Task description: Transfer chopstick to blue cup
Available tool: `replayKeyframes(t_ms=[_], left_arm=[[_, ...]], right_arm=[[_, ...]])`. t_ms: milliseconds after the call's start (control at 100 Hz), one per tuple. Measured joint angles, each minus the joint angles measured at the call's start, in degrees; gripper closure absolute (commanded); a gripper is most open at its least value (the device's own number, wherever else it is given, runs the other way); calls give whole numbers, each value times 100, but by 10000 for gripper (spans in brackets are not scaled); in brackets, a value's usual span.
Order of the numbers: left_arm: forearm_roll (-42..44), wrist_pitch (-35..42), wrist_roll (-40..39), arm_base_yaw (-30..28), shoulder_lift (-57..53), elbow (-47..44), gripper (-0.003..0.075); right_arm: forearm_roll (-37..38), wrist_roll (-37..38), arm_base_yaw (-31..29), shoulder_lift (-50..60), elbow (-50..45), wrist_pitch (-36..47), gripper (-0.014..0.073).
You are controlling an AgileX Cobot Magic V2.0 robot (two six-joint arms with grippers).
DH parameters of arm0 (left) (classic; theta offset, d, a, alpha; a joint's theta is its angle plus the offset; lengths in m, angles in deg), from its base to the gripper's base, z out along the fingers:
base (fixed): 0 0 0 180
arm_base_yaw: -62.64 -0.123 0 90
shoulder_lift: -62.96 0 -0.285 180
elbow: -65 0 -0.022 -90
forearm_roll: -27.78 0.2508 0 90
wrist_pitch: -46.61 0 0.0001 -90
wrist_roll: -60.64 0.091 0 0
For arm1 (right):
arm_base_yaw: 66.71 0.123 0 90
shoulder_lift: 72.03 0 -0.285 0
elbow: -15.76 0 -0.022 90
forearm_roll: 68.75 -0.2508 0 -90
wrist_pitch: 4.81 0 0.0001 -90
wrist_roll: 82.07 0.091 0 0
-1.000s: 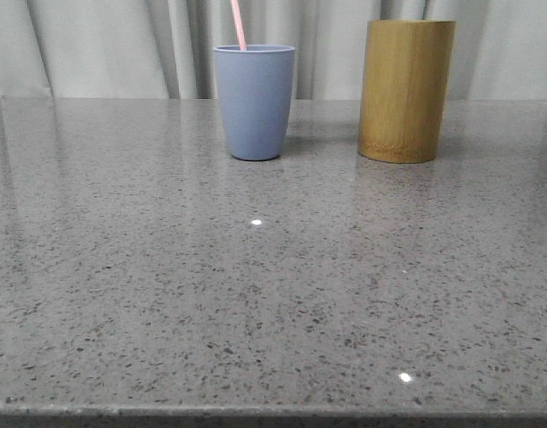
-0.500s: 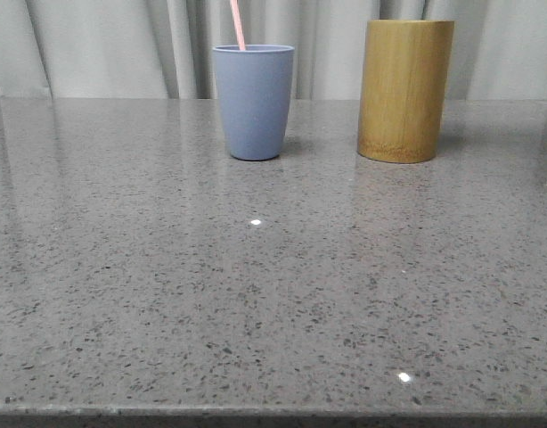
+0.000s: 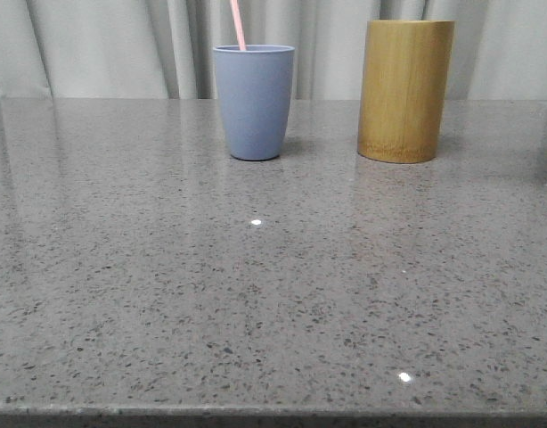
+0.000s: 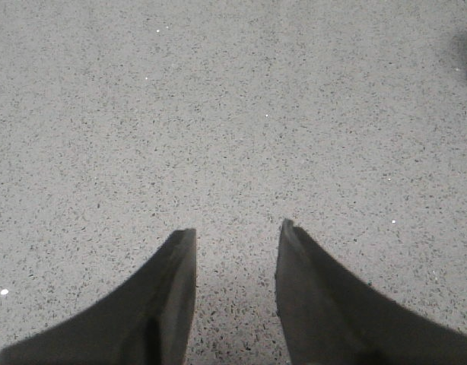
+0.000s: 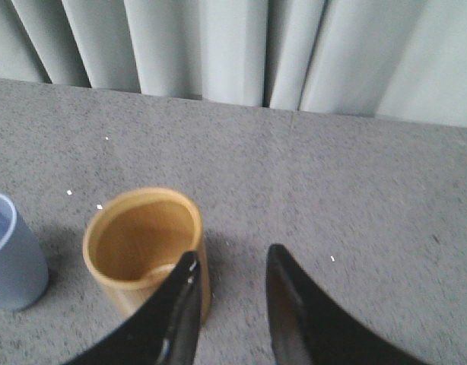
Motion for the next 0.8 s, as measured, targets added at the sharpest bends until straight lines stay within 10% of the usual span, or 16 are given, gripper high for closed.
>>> replayKeyframes(t_ms=[320, 800], left_arm=[[0, 52, -9, 0, 0, 0, 461], [4, 590, -9, 0, -906, -798, 739]], right_arm=[[13, 34, -318, 1642, -1972, 689, 365], [30, 42, -425, 3794, -3441, 726, 699]])
